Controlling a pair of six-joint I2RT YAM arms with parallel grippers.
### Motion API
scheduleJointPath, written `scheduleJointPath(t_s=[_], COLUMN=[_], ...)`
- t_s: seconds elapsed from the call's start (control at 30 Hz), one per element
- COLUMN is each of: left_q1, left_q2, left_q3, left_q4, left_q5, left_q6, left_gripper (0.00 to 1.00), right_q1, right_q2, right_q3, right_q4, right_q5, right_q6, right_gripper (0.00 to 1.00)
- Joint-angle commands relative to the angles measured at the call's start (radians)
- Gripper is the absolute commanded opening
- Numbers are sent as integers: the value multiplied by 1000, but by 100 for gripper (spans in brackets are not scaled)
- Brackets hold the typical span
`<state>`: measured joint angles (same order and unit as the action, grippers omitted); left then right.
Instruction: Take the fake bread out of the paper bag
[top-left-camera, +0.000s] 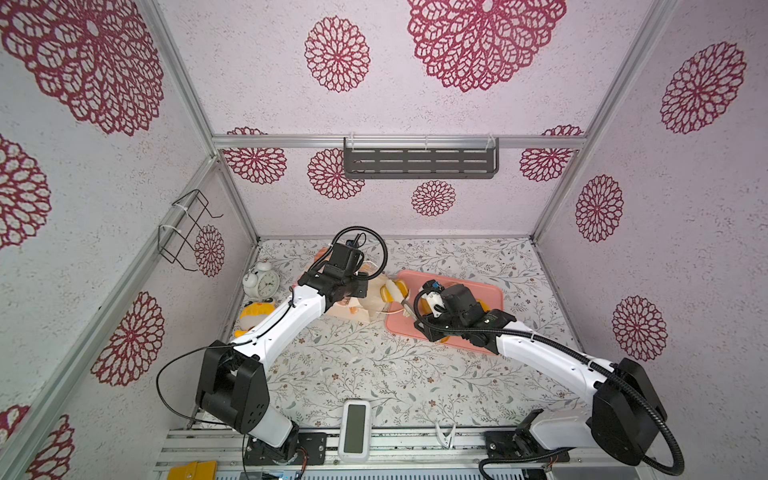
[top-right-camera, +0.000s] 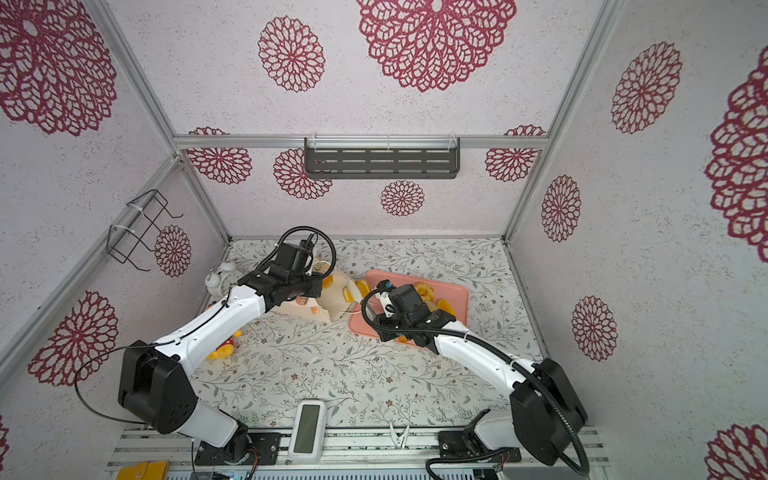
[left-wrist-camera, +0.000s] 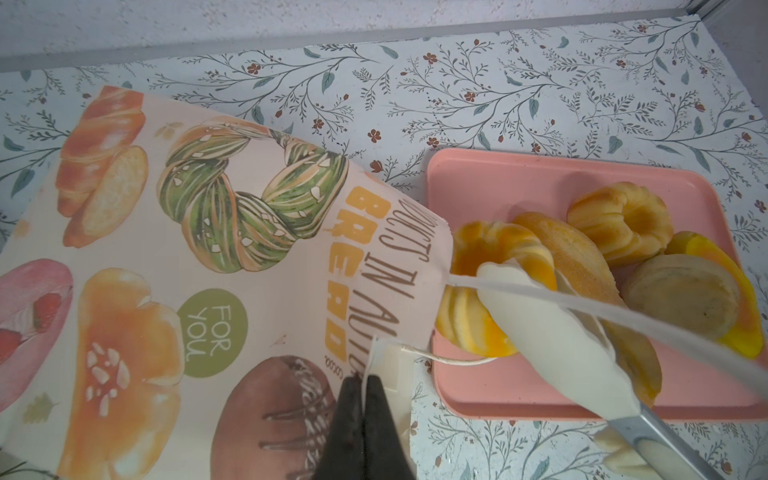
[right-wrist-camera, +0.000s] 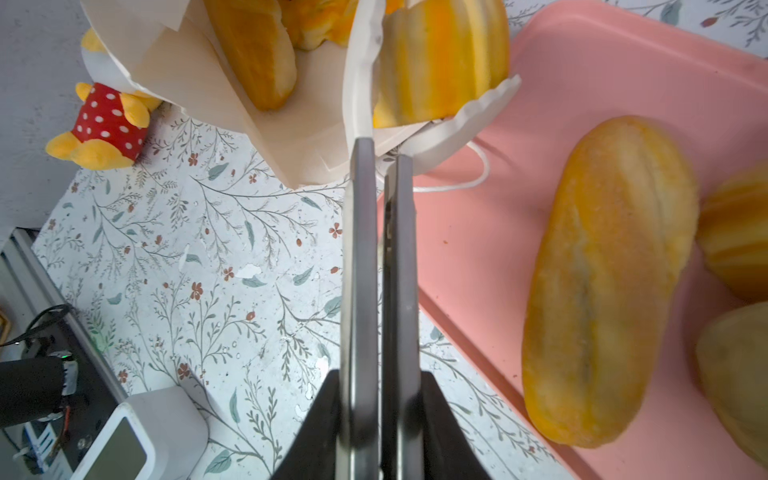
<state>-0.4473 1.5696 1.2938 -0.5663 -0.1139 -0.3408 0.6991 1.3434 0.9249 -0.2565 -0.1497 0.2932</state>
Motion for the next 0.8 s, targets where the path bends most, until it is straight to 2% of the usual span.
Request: scheduleJointPath(t_s=[0.0, 0.17, 0.37, 0.77], left_q1=[19, 20, 22, 25], left_q2=[25, 17, -46, -150], left_q3=[8, -15, -62, -74], left_q4=[-53, -57, -62, -95], left_q5=[-1, 9, -4, -2], left_q6=[-21, -2, 19, 38], left_gripper=[0, 0, 0, 0], right_q1=[-15, -42, -83, -154], right_q2=[-75, -115, -84, 169], right_q3=[10, -23, -11, 96], right_q4=[26, 56, 98, 220], right_q5=[62, 86, 115, 169], right_q6=[-58, -49, -42, -78], right_gripper=[0, 0, 0, 0])
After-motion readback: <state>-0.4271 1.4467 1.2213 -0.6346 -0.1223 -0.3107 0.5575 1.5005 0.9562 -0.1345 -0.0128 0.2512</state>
